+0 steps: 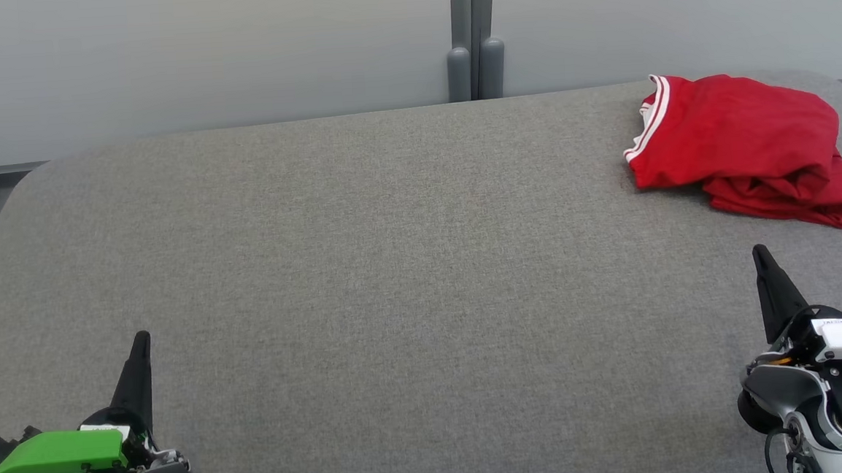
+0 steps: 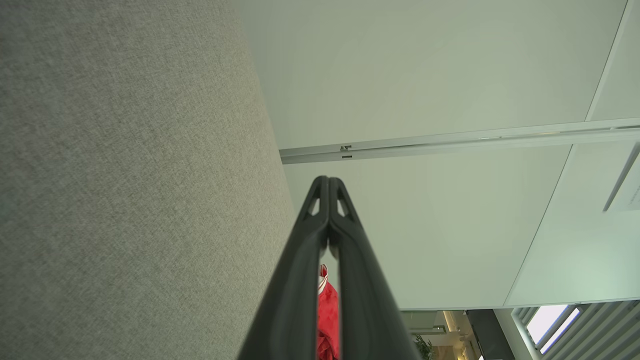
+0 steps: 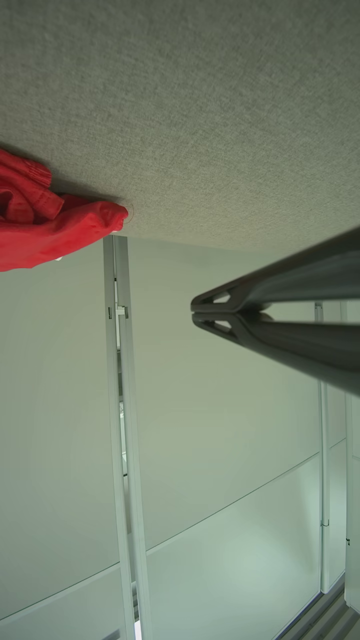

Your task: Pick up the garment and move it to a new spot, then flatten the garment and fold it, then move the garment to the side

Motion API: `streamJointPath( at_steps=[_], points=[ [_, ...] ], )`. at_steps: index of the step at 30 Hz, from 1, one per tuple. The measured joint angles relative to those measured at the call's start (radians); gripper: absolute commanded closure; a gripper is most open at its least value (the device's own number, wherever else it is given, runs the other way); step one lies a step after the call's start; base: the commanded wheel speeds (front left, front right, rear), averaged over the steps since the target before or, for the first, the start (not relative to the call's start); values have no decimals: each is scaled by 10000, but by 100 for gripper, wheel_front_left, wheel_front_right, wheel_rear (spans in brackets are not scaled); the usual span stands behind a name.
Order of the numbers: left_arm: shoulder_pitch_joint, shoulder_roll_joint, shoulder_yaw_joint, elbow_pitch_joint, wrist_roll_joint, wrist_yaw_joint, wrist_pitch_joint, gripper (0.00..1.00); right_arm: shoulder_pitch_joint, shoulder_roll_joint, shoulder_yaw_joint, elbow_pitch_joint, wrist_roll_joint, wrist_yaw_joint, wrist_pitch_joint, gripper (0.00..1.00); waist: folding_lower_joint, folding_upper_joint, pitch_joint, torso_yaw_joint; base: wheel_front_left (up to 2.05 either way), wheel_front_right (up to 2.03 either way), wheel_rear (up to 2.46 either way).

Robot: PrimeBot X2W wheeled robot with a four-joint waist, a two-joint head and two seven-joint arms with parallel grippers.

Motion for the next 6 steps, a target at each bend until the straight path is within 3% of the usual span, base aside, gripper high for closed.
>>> streamJointPath(
  at_steps=[6],
  points=[
    [0,0,0,0,0,0,0,100,0,0,0,0,0,0,0,100,0,0,0,0,0,0,0]
  ],
)
